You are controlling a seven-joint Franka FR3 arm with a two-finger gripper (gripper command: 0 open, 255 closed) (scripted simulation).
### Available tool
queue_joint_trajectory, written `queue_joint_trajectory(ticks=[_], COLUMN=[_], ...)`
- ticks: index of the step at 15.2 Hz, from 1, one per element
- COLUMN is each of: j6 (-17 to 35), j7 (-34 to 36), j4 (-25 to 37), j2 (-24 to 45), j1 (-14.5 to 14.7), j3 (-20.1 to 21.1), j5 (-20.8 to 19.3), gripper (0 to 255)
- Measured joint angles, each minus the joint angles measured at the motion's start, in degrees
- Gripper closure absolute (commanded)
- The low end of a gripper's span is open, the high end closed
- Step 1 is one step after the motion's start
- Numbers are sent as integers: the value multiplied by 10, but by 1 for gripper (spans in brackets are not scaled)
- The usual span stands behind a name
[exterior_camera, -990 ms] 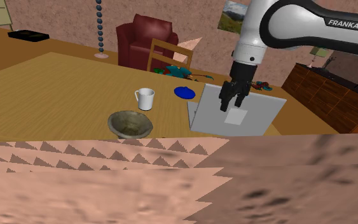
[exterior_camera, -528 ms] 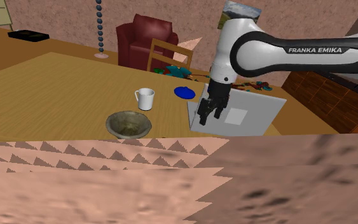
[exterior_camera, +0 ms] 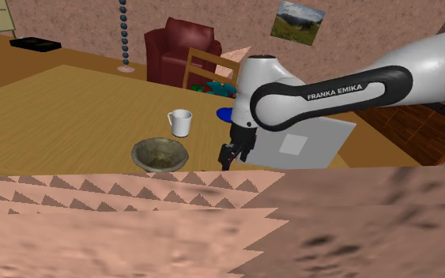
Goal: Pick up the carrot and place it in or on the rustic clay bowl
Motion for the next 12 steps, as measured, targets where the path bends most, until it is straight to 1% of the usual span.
queue_joint_trajectory(ticks=[3,6,12], j6=[60,104,154], j7=[7,15,21], j4=[7,6,-15], j2=[60,99,128], j1=[4,8,8], j3=[15,24,28], j5=[-9,-15,-19], gripper=[0,0,0])
